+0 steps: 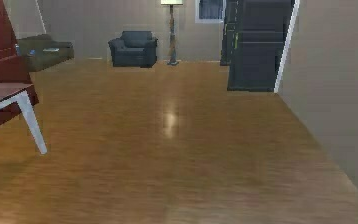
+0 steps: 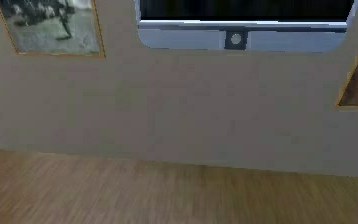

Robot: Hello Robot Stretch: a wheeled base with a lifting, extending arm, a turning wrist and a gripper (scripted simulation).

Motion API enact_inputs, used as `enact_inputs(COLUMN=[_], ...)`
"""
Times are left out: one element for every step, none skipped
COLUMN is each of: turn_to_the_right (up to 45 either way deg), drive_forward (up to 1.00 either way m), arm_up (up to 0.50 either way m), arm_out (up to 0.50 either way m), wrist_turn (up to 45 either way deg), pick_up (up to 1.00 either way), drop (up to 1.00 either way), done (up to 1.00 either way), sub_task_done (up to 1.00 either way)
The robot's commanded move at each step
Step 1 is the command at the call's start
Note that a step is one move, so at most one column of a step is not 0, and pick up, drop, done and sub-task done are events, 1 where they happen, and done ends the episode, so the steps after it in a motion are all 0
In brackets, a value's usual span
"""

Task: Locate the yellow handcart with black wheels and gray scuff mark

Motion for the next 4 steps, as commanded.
enact_inputs(turn_to_the_right=[15.0, 0.0, -36.0, 0.0], drive_forward=[0.0, 0.2, 0.0, 1.0], arm_up=[0.0, 0.0, 0.0, 0.0], arm_out=[0.0, 0.0, 0.0, 0.0], wrist_turn=[0.0, 0.0, 0.0, 0.0], pick_up=[0.0, 0.0, 0.0, 0.0], drop=[0.0, 0.0, 0.0, 0.0], done=[0.0, 0.0, 0.0, 0.0], sub_task_done=[0.0, 0.0, 0.0, 0.0])
